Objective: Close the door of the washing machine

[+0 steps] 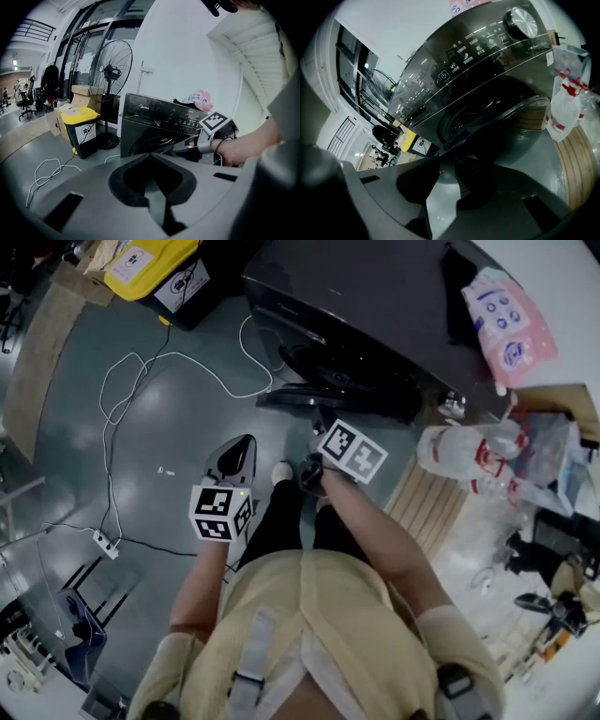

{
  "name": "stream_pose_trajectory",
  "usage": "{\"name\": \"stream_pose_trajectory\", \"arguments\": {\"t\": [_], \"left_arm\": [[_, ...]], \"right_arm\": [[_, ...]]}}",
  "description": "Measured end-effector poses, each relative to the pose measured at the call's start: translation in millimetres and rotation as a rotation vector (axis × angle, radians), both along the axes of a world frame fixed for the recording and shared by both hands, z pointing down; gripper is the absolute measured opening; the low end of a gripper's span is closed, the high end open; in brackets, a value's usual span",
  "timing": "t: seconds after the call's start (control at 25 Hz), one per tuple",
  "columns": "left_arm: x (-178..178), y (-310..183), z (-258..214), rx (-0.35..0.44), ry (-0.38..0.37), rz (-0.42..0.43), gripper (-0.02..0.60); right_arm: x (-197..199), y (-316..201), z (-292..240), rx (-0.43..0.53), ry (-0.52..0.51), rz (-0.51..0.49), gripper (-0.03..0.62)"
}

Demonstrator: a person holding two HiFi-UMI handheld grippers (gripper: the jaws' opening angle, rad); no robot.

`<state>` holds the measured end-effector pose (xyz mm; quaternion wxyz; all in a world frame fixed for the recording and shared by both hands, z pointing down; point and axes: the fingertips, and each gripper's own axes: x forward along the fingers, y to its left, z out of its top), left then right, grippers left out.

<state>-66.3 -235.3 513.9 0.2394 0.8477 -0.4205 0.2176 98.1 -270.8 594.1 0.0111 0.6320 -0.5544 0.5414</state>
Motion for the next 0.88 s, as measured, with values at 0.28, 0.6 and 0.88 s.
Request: {"name": "stream_pose_trajectory", "arguments": {"t": [0.28,0.6,0.88], "left_arm": [[-1,-4,5,-0.015,-0.008,0.008,-0.009],[-2,-14,0,0.007,-0.012,0.017,-0.009],[-8,-24,-3,0.016,-0.009,0.009,-0.009]], "right_arm": [[5,-22,2,0.02,0.053,-0.023,0.097],[47,-21,38,-0.109,0.015,0.159,0.031],[52,-35,32,-0.085,0.075,0.122,0.032]]}}
